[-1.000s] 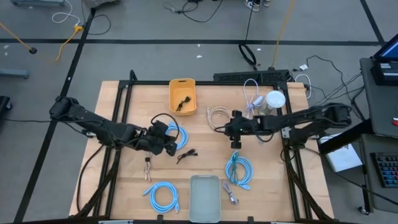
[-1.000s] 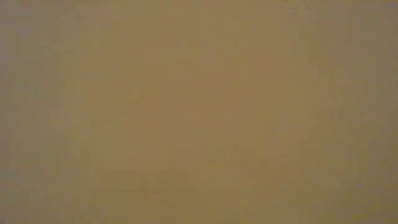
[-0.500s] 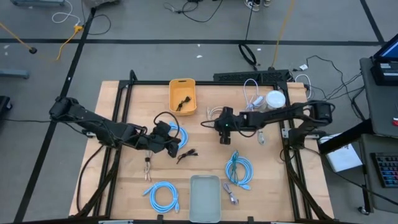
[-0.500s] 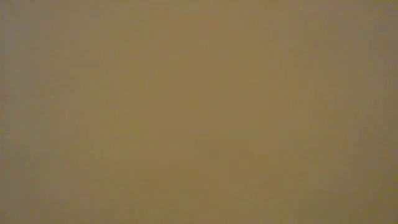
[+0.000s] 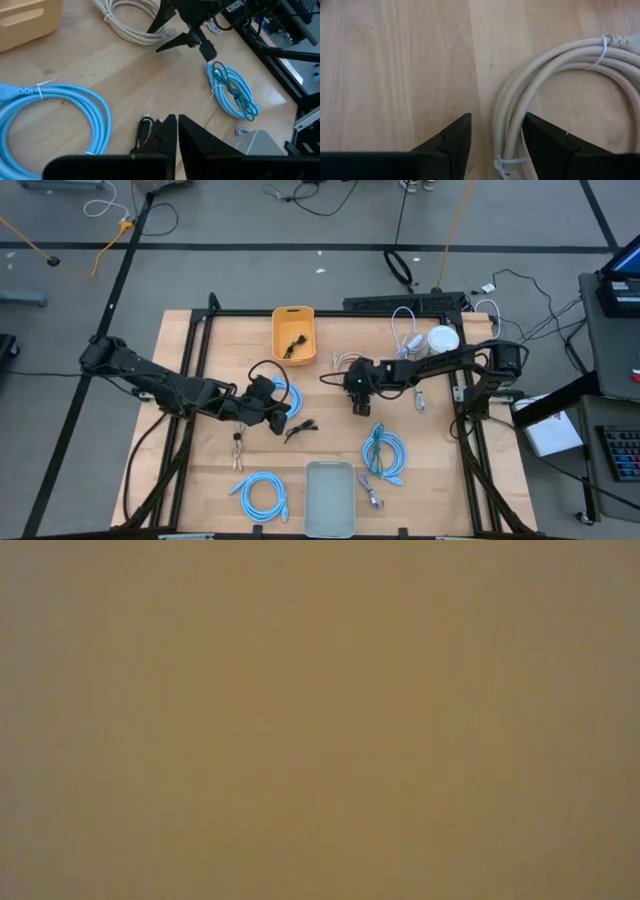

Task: Pick & Place USB Port
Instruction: Put the brown video cable into the gray bin

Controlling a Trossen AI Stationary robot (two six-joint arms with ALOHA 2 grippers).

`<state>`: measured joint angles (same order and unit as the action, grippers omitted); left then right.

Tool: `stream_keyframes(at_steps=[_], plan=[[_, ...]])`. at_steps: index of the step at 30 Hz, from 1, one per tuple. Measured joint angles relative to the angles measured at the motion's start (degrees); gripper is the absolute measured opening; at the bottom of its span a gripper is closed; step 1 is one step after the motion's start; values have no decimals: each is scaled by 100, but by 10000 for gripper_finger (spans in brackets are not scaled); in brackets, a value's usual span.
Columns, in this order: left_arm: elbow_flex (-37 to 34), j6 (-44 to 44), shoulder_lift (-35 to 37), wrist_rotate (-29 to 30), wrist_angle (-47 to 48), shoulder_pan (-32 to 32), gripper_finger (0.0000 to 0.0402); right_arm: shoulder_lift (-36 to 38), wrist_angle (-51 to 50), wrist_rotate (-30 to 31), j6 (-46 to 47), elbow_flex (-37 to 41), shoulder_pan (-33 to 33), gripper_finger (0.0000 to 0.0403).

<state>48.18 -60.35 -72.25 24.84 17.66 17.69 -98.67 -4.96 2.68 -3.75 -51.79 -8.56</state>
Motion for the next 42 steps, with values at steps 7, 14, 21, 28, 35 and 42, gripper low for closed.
stream_keyframes(at_steps=[7, 14, 21, 28, 35, 42], plan=[[0, 8, 0, 2, -2, -4, 5, 69, -36, -1, 14, 0, 23, 73], [0, 21, 0, 37, -47, -47, 19, 419, -69, -130, 278, 0, 267, 21], [0, -855, -4, -932, -405, -654, 15, 1481, -791, 134, 755, -101, 916, 10], [0, -1545, -100, -1758, -2239, -1429, 99, 2381, -1580, 1615, 796, -720, 1658, 14], [1, -2146, -601, -3017, -3319, -2050, 214, 2309, -1854, 1856, 1038, -1431, 2151, 14], [-9, -2338, -955, -3005, -3698, -2105, 260, 2018, -1870, 2183, 1179, -1523, 2477, 14]])
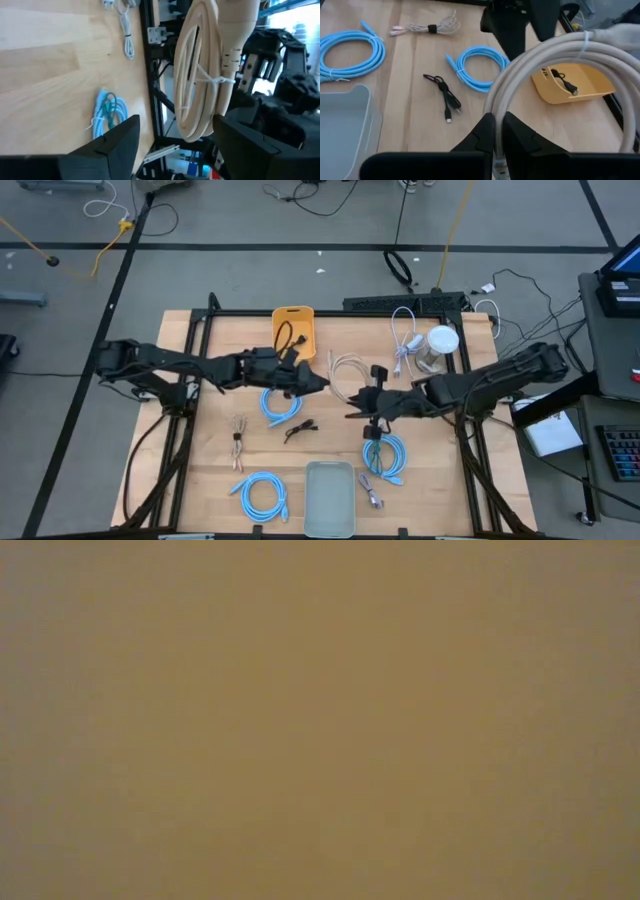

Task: Pick & Place USB Port
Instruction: Put the brown video cable into the gray bin

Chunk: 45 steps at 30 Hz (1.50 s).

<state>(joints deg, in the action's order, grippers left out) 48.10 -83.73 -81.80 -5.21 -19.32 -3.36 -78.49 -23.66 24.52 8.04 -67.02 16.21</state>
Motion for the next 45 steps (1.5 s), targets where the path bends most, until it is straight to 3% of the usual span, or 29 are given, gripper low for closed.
stream_keyframes(at_steps=[20, 31, 39, 42, 45], plan=[[11, 62, -41, 92, -397, -22, 170, -140, 201, -94, -16, 0, 67, 15], [11, 64, -41, 22, -257, -15, 45, -140, 221, -82, 26, 2, 65, 15], [11, -134, 34, -175, -304, 147, 42, 113, 789, -103, -677, 22, 183, 51], [11, -243, 92, -173, -171, 358, 42, 440, 1123, 301, -1052, -110, 293, 74], [-15, -347, 160, -103, 97, 593, 42, 722, 1097, 1181, -1546, -447, 475, 94]])
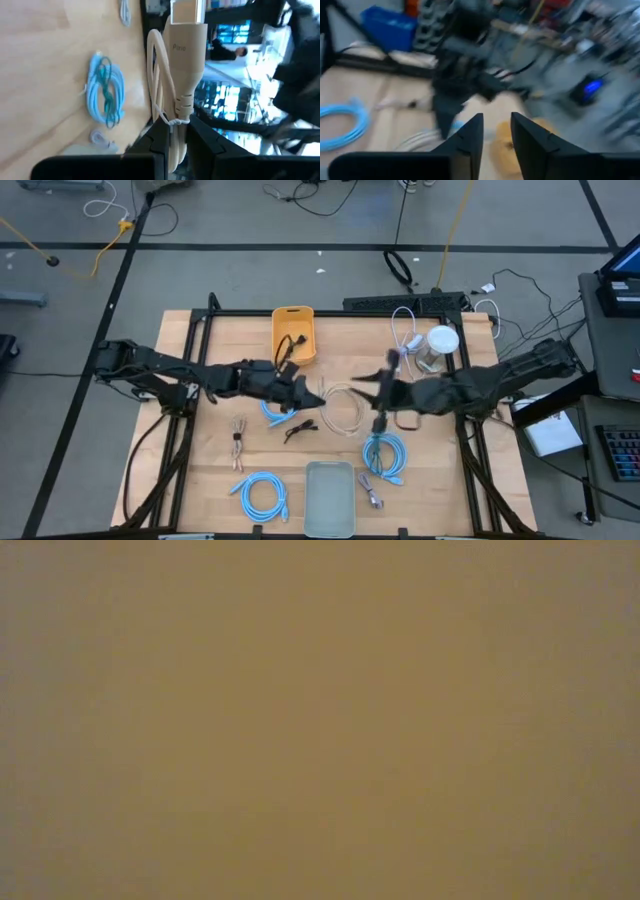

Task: Pick & Place USB Port
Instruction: Put the brown video cable into the gray bin

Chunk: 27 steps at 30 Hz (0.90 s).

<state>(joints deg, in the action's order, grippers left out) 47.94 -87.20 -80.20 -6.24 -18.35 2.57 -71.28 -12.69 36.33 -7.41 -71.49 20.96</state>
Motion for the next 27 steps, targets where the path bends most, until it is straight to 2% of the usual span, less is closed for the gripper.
stream_keyframes(at_steps=[6, 11, 16, 20, 22, 27], plan=[[15, -474, 65, 354, 225, 841, 42, 398, -25, 1952, -1167, -482, 346, 126], [21, -995, 85, 1433, 160, 1906, 42, 449, -374, 2830, -1161, -462, 354, 141], [20, -1440, 81, 2758, 188, 2933, 42, 396, -1063, 2956, 17, -465, 502, 143], [167, -1805, 26, 4322, 205, 3742, 42, 204, -1529, 2482, 858, -461, 725, 144], [349, -1918, -75, 4911, 247, 4059, 42, 71, -1556, 2362, 1193, -462, 821, 143], [1273, -1919, -729, 5040, 1157, 4436, 42, -428, -1537, 2338, 1682, -462, 1149, 143]])
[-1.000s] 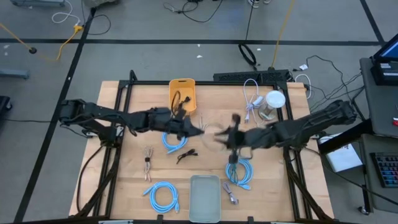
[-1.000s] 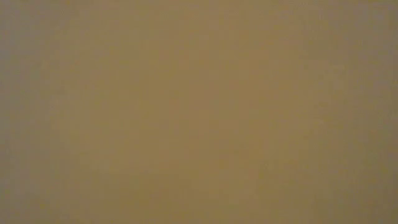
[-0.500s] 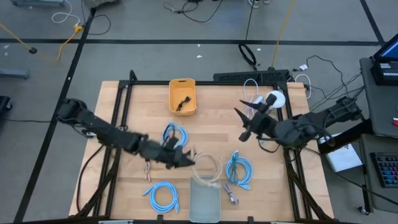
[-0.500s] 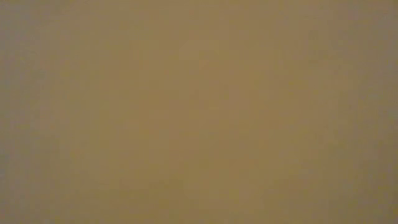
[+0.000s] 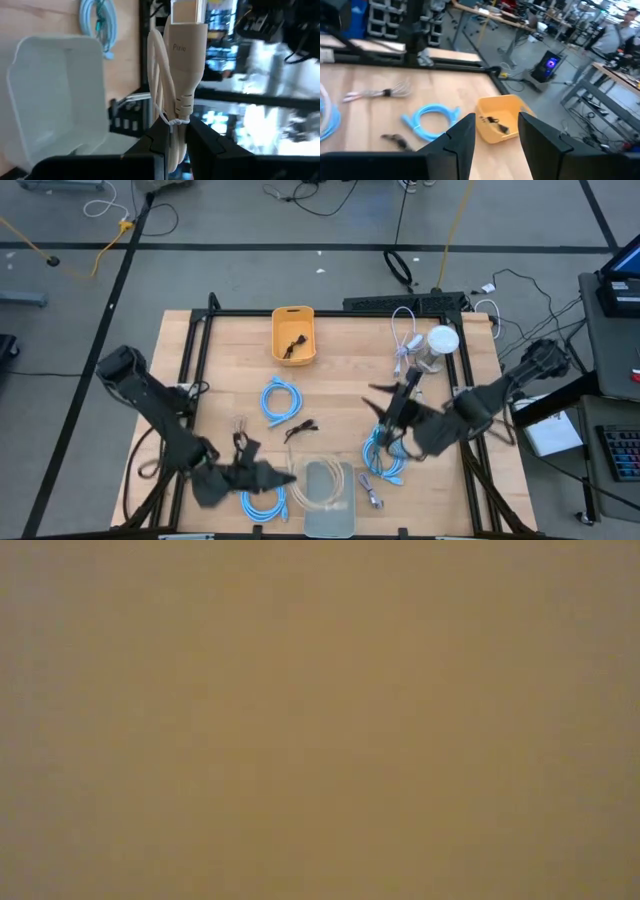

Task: Pick & Place USB Port
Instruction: Put the brown video cable into the gray bin

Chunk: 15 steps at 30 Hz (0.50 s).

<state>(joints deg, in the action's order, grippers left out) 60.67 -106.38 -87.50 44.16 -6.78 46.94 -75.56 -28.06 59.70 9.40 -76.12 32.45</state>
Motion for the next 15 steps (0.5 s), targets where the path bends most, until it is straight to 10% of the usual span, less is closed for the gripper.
stream_keyframes(at_steps=[8, 15], plan=[[1980, 357, -1341, -1262, 2973, -59, 42, -507, 98, -19, 602, 2, 462, 143], [2152, 170, -1404, -1414, 3704, -304, 42, -591, 462, -39, 617, 2, 795, 141]])
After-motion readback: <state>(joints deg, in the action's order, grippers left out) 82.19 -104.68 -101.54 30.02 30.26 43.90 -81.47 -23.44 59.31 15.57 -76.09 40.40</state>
